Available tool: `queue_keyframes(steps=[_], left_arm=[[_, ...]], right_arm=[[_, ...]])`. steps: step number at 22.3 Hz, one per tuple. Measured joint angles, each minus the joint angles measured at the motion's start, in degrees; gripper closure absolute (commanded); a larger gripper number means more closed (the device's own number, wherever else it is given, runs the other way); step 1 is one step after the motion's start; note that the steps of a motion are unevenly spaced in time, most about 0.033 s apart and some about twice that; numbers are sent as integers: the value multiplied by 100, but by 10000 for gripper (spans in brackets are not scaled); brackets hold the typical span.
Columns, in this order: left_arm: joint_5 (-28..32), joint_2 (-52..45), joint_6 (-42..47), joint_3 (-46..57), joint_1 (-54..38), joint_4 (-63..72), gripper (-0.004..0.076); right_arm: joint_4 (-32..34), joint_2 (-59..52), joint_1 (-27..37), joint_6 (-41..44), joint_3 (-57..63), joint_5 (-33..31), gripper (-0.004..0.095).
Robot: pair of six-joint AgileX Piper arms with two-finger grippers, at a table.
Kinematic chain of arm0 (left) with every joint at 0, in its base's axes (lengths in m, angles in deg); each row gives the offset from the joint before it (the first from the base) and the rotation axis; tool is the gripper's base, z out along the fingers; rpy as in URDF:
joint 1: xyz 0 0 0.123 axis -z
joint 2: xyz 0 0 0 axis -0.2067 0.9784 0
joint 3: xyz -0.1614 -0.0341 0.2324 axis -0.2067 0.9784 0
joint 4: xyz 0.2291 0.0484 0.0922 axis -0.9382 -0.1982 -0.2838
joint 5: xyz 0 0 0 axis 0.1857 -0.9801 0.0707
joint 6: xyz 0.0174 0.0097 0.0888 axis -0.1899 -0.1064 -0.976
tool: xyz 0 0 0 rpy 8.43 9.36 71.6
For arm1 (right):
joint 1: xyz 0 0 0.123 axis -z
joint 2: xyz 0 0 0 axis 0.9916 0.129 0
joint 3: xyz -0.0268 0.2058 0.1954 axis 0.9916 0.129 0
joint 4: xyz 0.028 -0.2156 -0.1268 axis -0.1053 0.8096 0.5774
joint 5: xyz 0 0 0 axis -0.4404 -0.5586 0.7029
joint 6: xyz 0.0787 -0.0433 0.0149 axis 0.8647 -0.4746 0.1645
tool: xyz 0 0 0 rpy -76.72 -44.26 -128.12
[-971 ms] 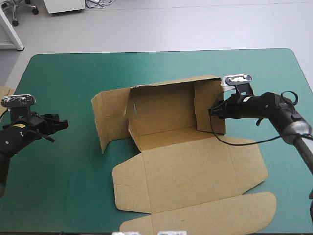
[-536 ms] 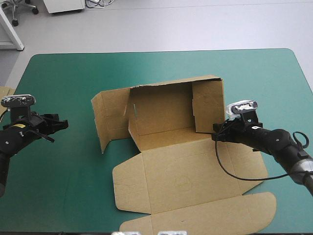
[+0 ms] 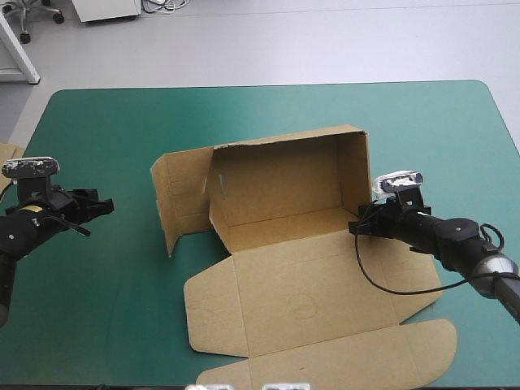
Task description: Fold the box
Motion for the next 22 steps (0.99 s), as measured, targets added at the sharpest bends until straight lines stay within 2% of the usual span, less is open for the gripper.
queue_keyframes(steps=[3, 5, 6, 8, 9, 11, 15, 18, 20, 22], left_arm=[[-4, 0, -90, 0, 0, 81, 410], [-7, 0, -94, 0, 0, 93, 409], [-21, 0, -100, 0, 0, 93, 409], [-33, 0, -100, 0, 0, 93, 410], [-33, 0, -113, 0, 0, 98, 409], [-48, 0, -118, 0, 0, 98, 409], [-98, 0, -162, 0, 0, 98, 410], [-117, 0, -175, 0, 0, 98, 409], [-117, 0, -179, 0, 0, 110, 410], [-117, 0, -181, 0, 0, 137, 410]], right_arm=[[274, 0, 0, 393, -289, -197, 912], [1326, -5, 0, 1668, -656, -428, 912], [2499, -5, 0, 2913, -967, -668, 911], [4204, 30, 0, 4530, -1527, -1266, 911], [4865, 102, 0, 5098, -1826, -1669, 911], [5661, 365, 0, 5748, -2445, -2556, 908], [6083, 1154, 0, 6245, -3656, -3863, 908], [6194, 1685, 0, 6400, -4180, -4472, 877], [6216, 2012, 0, 6429, -4438, -4800, 770], [6207, 2184, 0, 6423, -4677, -4985, 619]])
